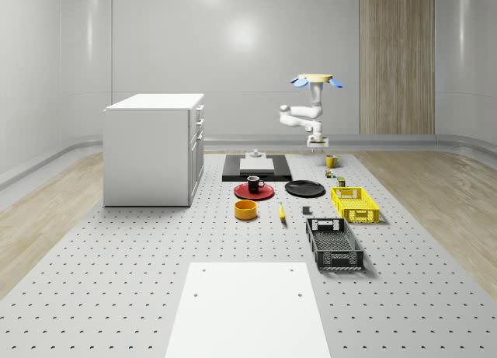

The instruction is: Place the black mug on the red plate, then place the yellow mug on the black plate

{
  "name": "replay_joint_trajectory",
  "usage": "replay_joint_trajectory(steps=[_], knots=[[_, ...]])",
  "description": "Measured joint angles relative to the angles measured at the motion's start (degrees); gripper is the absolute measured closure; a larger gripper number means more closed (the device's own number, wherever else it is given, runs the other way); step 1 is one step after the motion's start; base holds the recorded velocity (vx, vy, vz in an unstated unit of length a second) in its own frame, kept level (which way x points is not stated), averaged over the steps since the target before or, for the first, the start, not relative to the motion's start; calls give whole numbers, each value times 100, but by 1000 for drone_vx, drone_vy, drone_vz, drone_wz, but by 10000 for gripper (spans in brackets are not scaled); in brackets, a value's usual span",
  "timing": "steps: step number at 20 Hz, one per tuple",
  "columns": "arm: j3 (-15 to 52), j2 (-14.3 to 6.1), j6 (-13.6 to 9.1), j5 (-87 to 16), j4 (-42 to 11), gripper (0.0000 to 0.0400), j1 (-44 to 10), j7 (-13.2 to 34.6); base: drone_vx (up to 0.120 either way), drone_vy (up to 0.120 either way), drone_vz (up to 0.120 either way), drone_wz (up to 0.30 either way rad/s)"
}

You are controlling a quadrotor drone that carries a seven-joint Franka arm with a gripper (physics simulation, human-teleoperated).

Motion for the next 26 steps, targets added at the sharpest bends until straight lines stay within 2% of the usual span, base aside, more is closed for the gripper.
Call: replay_joint_trajectory(steps=[2, 6, 11, 26], knots=[[0, 0, 0, 0, 0, 0, 0, 0, 0, 120, 0, 0], [0, -1, 1, 0, 0, 0, 0, 0, 0, 120, -110, 0], [0, -2, 2, 1, 0, 0, -1, 1, 0, 120, -8, 0], [-643, 41, 261, -603, 259, 0, -150, 0, 0, 3, 0, 0]])
